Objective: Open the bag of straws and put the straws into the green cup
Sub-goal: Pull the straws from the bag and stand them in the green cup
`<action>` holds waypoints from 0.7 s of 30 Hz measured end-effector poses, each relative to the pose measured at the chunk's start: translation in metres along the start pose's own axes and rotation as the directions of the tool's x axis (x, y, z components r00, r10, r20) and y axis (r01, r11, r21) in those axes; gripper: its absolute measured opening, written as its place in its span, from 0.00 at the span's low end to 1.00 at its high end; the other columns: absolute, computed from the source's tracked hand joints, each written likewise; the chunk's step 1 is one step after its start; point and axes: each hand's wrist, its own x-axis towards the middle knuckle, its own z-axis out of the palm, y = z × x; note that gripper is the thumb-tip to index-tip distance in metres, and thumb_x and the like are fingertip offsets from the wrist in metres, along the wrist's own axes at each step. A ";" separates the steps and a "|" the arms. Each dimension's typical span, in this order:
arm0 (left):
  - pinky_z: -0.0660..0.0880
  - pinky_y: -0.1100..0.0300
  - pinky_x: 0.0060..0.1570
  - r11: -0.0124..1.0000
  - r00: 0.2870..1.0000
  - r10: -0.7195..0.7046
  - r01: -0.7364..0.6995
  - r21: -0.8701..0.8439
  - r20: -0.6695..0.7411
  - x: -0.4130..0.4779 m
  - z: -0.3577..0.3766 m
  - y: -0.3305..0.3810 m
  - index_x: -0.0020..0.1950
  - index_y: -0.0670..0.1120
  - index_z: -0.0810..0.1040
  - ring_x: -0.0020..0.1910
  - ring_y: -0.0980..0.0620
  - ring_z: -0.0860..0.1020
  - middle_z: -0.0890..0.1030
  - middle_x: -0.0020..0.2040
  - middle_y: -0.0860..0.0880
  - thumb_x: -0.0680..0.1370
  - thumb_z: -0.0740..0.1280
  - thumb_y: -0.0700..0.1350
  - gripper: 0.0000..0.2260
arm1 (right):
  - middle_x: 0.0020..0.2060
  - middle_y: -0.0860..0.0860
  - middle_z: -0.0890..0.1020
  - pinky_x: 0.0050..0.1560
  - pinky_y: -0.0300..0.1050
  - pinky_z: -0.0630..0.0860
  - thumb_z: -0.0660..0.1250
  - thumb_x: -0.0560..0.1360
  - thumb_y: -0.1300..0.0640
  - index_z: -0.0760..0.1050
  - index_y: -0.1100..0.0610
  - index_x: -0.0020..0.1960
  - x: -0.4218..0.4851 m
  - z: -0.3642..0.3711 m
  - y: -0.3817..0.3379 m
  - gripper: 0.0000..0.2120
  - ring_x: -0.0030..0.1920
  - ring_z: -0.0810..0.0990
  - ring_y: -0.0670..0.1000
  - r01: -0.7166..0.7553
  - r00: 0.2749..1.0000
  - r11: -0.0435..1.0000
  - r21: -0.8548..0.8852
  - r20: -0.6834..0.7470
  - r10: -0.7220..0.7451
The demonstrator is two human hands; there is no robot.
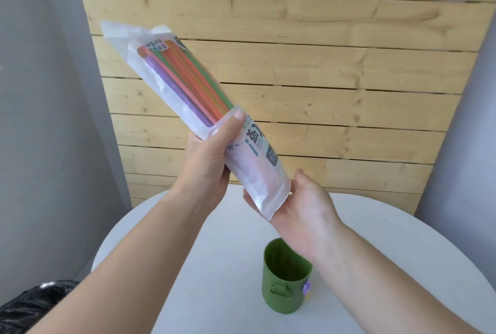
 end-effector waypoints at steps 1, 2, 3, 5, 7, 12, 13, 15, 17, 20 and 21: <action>0.84 0.47 0.51 1.000 1.000 0.008 -0.008 0.019 0.004 -0.001 0.001 0.000 0.62 0.39 0.79 0.50 0.44 0.85 0.81 0.50 0.42 0.76 0.74 0.47 0.19 | 0.55 0.61 0.86 0.62 0.60 0.79 0.51 0.86 0.45 0.75 0.60 0.67 -0.001 0.000 0.001 0.24 0.56 0.86 0.61 -0.017 1.000 1.000 0.014 -0.009 0.017; 0.84 0.48 0.51 0.999 1.000 0.014 -0.015 0.036 0.007 -0.001 0.002 0.000 0.65 0.36 0.77 0.50 0.44 0.85 0.81 0.51 0.42 0.76 0.74 0.47 0.23 | 0.55 0.61 0.87 0.61 0.60 0.80 0.52 0.85 0.45 0.76 0.59 0.67 -0.001 0.000 0.002 0.24 0.55 0.86 0.61 -0.030 0.999 0.999 0.026 -0.019 0.031; 0.84 0.49 0.50 0.999 1.000 0.017 -0.017 0.049 0.006 -0.002 0.004 0.000 0.68 0.34 0.75 0.50 0.44 0.85 0.81 0.51 0.42 0.76 0.74 0.47 0.26 | 0.55 0.60 0.87 0.60 0.60 0.80 0.52 0.86 0.45 0.77 0.59 0.66 -0.001 -0.002 0.002 0.23 0.55 0.86 0.61 -0.044 0.999 0.999 0.027 -0.025 0.045; 0.84 0.51 0.46 0.998 1.000 0.009 -0.010 0.062 0.010 -0.003 0.007 -0.001 0.70 0.34 0.74 0.50 0.43 0.84 0.81 0.51 0.41 0.75 0.75 0.47 0.28 | 0.54 0.59 0.87 0.61 0.59 0.80 0.50 0.86 0.45 0.78 0.58 0.65 -0.001 -0.003 0.003 0.24 0.55 0.86 0.59 -0.052 0.998 0.998 0.020 -0.030 0.052; 0.83 0.52 0.45 0.997 1.000 0.002 -0.003 0.074 0.010 -0.002 0.009 -0.003 0.70 0.34 0.74 0.51 0.40 0.85 0.81 0.51 0.41 0.74 0.76 0.48 0.29 | 0.52 0.59 0.88 0.62 0.59 0.79 0.49 0.86 0.45 0.79 0.58 0.63 -0.001 -0.003 0.004 0.24 0.54 0.86 0.58 -0.045 0.998 0.999 0.030 -0.040 0.047; 0.83 0.51 0.50 0.997 1.000 -0.002 0.002 0.081 0.002 0.000 0.015 -0.010 0.71 0.37 0.74 0.57 0.36 0.85 0.83 0.53 0.42 0.73 0.78 0.48 0.31 | 0.47 0.59 0.89 0.60 0.59 0.80 0.51 0.86 0.48 0.79 0.59 0.58 -0.003 -0.004 0.003 0.21 0.50 0.87 0.59 -0.030 0.994 0.999 0.034 -0.101 0.033; 0.83 0.51 0.48 0.997 1.000 0.005 -0.006 0.072 0.001 0.000 0.016 -0.010 0.71 0.37 0.74 0.54 0.38 0.85 0.83 0.52 0.42 0.73 0.78 0.48 0.30 | 0.46 0.59 0.89 0.59 0.59 0.81 0.52 0.86 0.48 0.79 0.59 0.58 -0.003 -0.005 0.002 0.21 0.49 0.87 0.59 -0.024 0.993 0.999 0.026 -0.111 0.027; 0.84 0.49 0.50 0.997 0.999 0.036 -0.036 0.062 0.002 -0.001 0.015 -0.009 0.71 0.36 0.73 0.53 0.42 0.85 0.82 0.52 0.42 0.74 0.77 0.46 0.29 | 0.45 0.59 0.89 0.55 0.59 0.83 0.54 0.86 0.48 0.79 0.58 0.58 -0.003 -0.005 0.002 0.19 0.49 0.87 0.59 -0.012 0.991 1.000 0.009 -0.134 0.013; 0.84 0.43 0.55 0.995 0.998 0.066 -0.065 0.075 0.001 -0.001 0.013 -0.008 0.70 0.37 0.74 0.54 0.43 0.84 0.82 0.52 0.43 0.75 0.77 0.45 0.27 | 0.44 0.58 0.89 0.49 0.56 0.84 0.56 0.85 0.47 0.79 0.58 0.58 -0.002 -0.005 0.002 0.18 0.47 0.87 0.58 -0.008 0.990 1.000 -0.014 -0.139 0.006; 0.82 0.42 0.59 0.990 0.996 0.087 -0.087 0.109 0.012 -0.003 0.011 -0.005 0.67 0.38 0.76 0.54 0.44 0.84 0.83 0.51 0.44 0.74 0.77 0.44 0.24 | 0.38 0.54 0.88 0.39 0.48 0.81 0.55 0.85 0.44 0.80 0.57 0.56 0.000 -0.004 0.006 0.21 0.40 0.84 0.55 -0.018 0.990 0.993 -0.113 -0.139 0.002; 0.82 0.43 0.58 0.989 0.996 0.091 -0.093 0.116 0.020 -0.004 0.011 -0.004 0.67 0.37 0.76 0.53 0.44 0.84 0.83 0.51 0.44 0.74 0.77 0.45 0.24 | 0.35 0.54 0.87 0.34 0.45 0.78 0.55 0.85 0.43 0.80 0.56 0.54 0.000 -0.004 0.007 0.21 0.37 0.82 0.54 -0.026 0.990 0.989 -0.147 -0.144 0.005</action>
